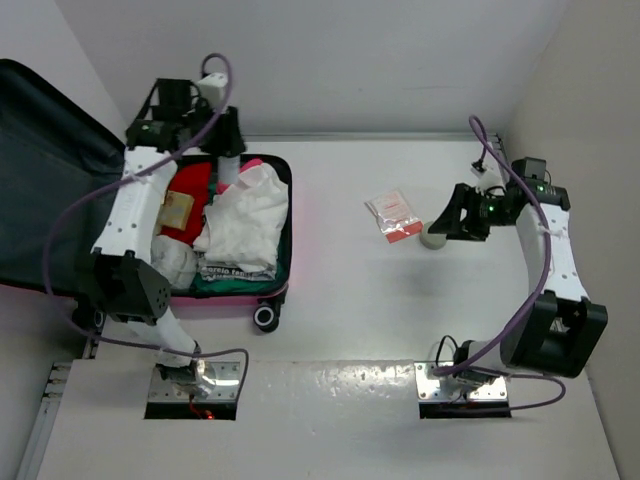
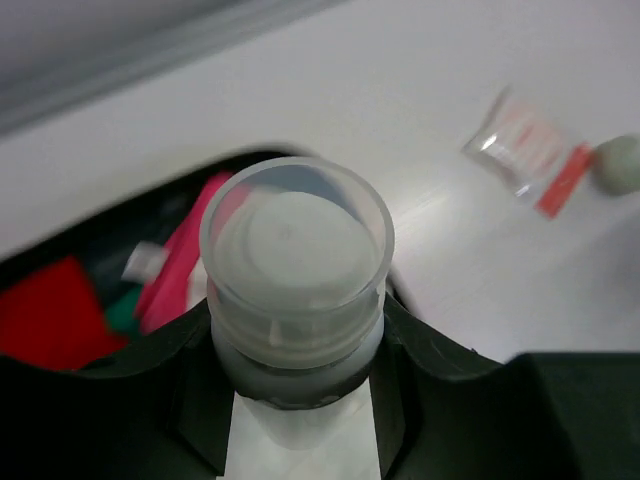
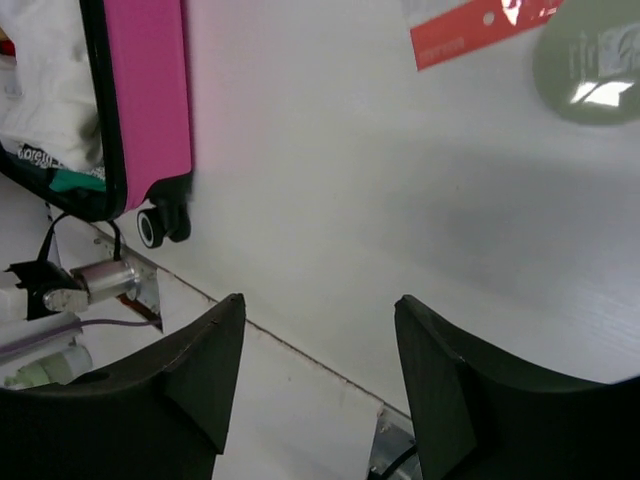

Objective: Pack the luggage

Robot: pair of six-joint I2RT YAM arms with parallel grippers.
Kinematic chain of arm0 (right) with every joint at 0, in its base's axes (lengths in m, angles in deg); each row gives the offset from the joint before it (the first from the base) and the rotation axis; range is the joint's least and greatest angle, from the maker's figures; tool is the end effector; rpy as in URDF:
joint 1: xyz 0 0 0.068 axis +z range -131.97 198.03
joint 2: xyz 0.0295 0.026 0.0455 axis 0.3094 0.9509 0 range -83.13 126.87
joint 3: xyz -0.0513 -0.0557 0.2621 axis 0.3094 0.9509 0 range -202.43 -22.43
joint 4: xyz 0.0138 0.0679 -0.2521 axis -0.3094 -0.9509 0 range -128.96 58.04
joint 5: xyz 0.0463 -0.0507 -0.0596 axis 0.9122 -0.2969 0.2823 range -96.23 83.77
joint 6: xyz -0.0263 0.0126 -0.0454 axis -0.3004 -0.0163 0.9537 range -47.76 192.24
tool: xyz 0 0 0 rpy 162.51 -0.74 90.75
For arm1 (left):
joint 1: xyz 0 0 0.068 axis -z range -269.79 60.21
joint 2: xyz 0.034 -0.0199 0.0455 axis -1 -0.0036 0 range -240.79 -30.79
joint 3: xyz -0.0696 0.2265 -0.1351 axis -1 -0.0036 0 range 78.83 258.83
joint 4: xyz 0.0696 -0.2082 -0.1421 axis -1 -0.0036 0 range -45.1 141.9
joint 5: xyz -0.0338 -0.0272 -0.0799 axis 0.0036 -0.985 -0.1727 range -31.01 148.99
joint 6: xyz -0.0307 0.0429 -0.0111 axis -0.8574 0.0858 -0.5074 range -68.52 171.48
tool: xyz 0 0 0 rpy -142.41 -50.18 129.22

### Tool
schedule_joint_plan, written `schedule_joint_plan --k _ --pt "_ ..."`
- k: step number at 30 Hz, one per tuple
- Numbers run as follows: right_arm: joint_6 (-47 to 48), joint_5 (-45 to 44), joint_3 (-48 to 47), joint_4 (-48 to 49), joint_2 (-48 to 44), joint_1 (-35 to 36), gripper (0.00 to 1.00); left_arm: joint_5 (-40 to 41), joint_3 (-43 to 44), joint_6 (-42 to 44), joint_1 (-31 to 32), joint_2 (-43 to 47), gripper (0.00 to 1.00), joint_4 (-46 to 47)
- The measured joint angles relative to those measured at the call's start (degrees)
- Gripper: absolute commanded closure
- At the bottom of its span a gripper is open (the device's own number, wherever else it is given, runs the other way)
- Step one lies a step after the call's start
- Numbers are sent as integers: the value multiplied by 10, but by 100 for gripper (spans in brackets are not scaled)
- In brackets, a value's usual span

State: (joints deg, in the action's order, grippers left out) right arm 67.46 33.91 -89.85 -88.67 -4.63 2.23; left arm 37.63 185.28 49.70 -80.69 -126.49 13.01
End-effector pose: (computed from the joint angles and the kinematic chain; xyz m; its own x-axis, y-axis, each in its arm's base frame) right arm 0.2541 -0.0481 0.2902 -0.8899 0.3179 -0.3270 0.0479 0.7782 0.6262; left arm 0.3636 -0.0713 0.4302 -0.4799 0.0475 -0.8760 0.4498 0.8706 -0.1992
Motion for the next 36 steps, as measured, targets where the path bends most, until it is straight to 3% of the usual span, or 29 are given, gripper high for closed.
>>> schedule_joint_plan --k 5,7,9,10,13,14,17,20,22,23,25,29,32,36 --pt "-5 -18 -35 18 33 21 39 26 -1 72 -131 -37 98 -177" --pt "-5 -26 -42 24 45 28 39 37 6 94 -154 -67 97 -229" --pt "-5 -29 -46 27 55 34 39 50 9 112 -163 -97 89 -263" --pt "-5 -31 -47 27 59 37 39 58 9 121 -165 -112 77 -278" --pt "-4 -39 -51 27 64 40 36 78 10 136 -164 -139 63 -304" --pt "-4 -42 -52 27 64 40 36 82 11 138 -164 -146 52 -311" --pt "-1 -53 -56 26 64 40 33 95 11 141 -164 -162 34 -320" --pt "2 -65 -62 26 65 40 33 110 18 133 -164 -165 24 -317" --pt "4 -73 -66 26 65 40 32 115 37 131 -164 -165 12 -307" --pt "5 -79 -67 26 66 42 31 116 49 127 -161 -164 1 -298" --pt "13 -99 -68 27 66 46 30 124 83 122 -155 -160 0 -279" --pt "48 -177 -66 27 68 80 15 148 155 114 -118 -134 0 -228" --pt "79 -243 -54 34 70 122 9 166 200 104 -72 -102 0 -192" --pt "103 -302 -49 42 105 167 1 174 199 89 -19 -46 0 -159"
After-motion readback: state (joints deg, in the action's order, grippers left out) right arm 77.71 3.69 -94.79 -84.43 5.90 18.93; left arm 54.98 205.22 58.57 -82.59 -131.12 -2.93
